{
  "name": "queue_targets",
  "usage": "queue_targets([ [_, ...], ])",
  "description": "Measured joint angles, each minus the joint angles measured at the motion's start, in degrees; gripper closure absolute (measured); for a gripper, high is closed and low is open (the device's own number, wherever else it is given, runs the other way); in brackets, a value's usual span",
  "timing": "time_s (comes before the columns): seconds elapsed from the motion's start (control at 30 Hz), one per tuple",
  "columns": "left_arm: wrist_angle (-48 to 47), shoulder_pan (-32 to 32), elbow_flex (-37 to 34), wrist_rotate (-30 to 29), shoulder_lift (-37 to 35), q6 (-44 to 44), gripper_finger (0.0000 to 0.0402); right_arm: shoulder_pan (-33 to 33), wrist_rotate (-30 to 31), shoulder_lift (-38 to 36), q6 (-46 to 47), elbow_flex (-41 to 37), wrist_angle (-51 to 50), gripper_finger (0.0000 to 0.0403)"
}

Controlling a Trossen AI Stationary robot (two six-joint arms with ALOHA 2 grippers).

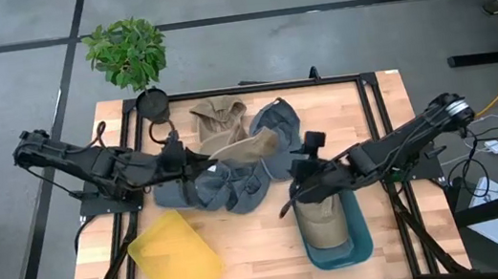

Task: Pick & Place hat
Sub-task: Put the bottom brown cap into the blue bin

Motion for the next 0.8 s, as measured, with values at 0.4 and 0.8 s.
queue_targets([
  [0.4,6.5,0.0,0.0,4.2,-0.1,2.1,0.0392,-0.6,-7.7,-23.8,-7.7,-31.0,43.5,0.0157],
  [0.8,16.5,0.0,0.0,5.4,-0.1,5.3,0.0391,-3.8,-11.6,-22.4,-24.9,-40.6,81.3,0.0157],
])
